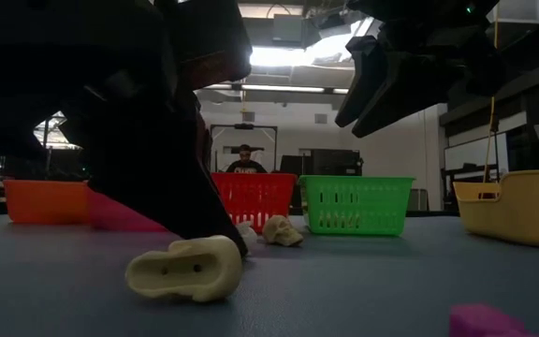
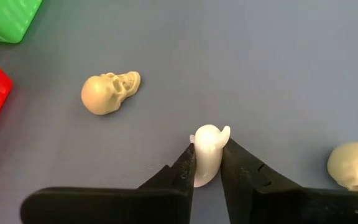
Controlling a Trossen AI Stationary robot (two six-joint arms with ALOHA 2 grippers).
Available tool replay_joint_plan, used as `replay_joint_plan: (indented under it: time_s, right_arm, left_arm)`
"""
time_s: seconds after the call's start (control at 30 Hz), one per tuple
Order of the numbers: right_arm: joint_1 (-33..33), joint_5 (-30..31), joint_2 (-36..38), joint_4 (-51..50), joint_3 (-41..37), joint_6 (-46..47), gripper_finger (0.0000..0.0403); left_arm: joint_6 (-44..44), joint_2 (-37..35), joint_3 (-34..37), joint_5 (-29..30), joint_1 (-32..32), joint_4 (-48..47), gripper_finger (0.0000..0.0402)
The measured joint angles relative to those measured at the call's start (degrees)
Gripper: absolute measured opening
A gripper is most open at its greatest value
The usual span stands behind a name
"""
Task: Sort Halloween decoration
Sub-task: Put the white ghost toy into the red bin
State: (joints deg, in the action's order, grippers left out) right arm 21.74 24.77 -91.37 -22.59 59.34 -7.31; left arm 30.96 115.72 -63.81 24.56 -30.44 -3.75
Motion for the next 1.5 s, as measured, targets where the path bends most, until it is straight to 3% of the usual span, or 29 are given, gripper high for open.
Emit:
replay_joint_plan:
  time_s: [0.7,1.1,1.5]
  right_arm:
    - [0.00,0.00,0.00,0.00,0.00,0.00,0.0195]
    - [0.00,0.00,0.00,0.03,0.00,0.00,0.0195]
    - [0.00,-4.34,-0.02,0.05,0.00,0.08,0.0195]
  left_arm:
    - [0.39,-0.19,0.17,1.88,0.19,4.46,0.0040]
    - [1.55,-8.00,0.17,6.84,3.24,4.68,0.0040]
    - [-7.54,-12.74,0.13,8.94,10.83,-5.42,0.0040]
